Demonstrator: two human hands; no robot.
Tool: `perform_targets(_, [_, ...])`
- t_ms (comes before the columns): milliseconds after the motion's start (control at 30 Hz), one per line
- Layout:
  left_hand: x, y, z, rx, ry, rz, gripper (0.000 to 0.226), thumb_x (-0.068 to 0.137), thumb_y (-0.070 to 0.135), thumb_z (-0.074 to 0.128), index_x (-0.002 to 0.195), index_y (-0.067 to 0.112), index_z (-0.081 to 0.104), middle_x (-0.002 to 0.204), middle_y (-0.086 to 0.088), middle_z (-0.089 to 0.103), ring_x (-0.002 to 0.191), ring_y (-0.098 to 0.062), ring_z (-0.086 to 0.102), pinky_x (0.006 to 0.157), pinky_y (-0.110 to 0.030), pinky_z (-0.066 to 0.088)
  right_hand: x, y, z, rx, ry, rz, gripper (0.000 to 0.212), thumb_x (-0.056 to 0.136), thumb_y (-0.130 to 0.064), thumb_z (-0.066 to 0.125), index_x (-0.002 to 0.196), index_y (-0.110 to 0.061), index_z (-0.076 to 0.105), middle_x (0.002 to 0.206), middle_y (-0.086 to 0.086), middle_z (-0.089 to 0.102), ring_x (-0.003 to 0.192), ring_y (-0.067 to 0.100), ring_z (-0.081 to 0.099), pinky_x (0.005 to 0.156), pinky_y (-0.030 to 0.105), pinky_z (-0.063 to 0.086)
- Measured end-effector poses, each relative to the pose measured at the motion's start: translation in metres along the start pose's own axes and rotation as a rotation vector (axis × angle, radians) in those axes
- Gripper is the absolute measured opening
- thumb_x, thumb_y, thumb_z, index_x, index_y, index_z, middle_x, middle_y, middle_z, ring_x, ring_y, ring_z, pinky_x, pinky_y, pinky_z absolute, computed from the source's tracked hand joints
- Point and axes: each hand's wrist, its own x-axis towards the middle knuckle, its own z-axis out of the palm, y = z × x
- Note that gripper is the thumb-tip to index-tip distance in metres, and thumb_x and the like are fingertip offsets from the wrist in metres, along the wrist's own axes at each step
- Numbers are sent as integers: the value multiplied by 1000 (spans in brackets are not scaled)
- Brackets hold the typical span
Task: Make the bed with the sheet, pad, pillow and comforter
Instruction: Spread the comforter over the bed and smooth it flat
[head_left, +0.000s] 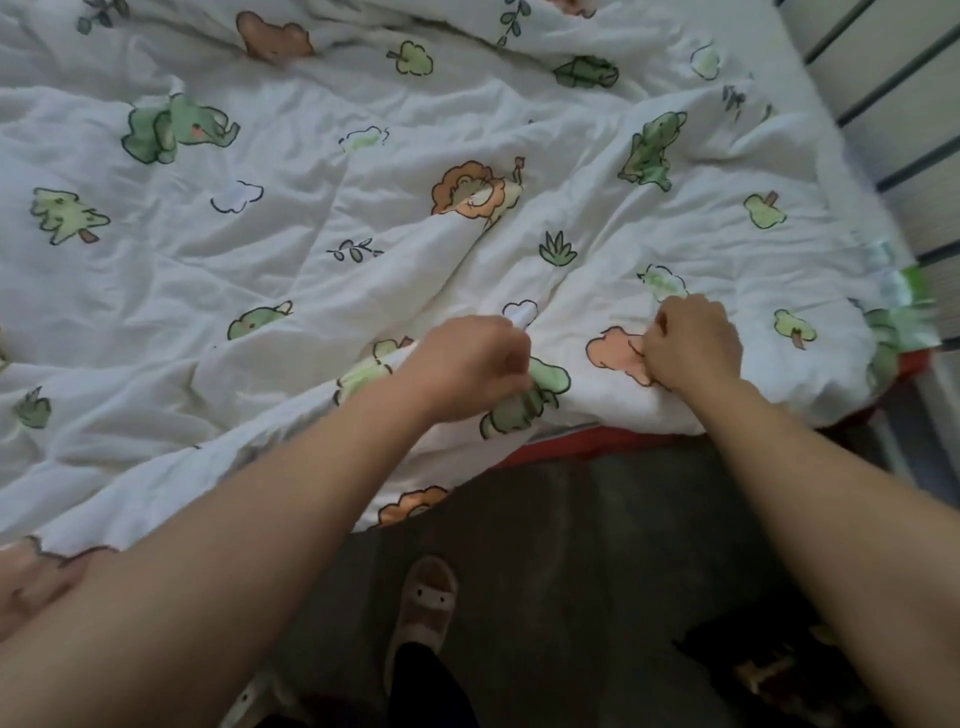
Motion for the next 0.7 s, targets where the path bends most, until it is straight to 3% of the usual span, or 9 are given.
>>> perform_targets(100, [26,24,35,171,-178,-12,45,75,49,68,110,24,57,110,2,51,98,-21,53,73,-36,48,-3,37,6,-26,-154,213,44,91,-36,49,126,-11,49,129,18,43,121,36,38,96,46,37])
perform_targets(233, [40,20,69,400,-254,-138,76,65,53,76,122,15,43,127,-5,44,109,-29,50,80,-39,45,-9,54,19,208,-336,532,71,85,-52,54,140,-15,28,143,17,29,130,37,30,99,51,34])
perform_targets(367, [52,21,92,558,-200,-158,46,84,18,61,123,12,37,125,-9,44,104,-31,53,66,-37,38,-10,55,41,442,-313,648,79,83,-38,66,144,-18,19,141,19,27,126,39,35,94,44,40])
perform_targets(467, [61,22,86,403,-190,-203,40,86,12,52,123,12,38,117,-10,50,99,-36,55,65,-37,34,-4,56,46,705,-198,652,70,80,-11,69,138,-18,31,136,15,39,119,36,47,82,30,43])
perform_targets(533, [68,26,76,211,-214,-254,43,80,10,52,122,17,41,110,-12,56,96,-36,55,68,-34,35,2,66,41,730,-68,588,58,80,-3,63,132,-17,42,131,13,49,116,32,52,88,27,43])
perform_targets(600, [73,35,67,22,-292,-259,44,76,9,53,118,21,45,105,-10,57,93,-32,54,71,-32,37,8,80,25,571,57,457,52,80,4,53,128,-14,50,126,16,53,116,34,50,94,31,42])
perform_targets(700, [81,62,70,-192,-463,-216,44,65,18,48,108,25,53,106,-4,60,97,-26,54,79,-32,42,19,107,-9,265,223,269,50,80,10,46,123,-11,58,122,19,48,118,36,41,92,38,42])
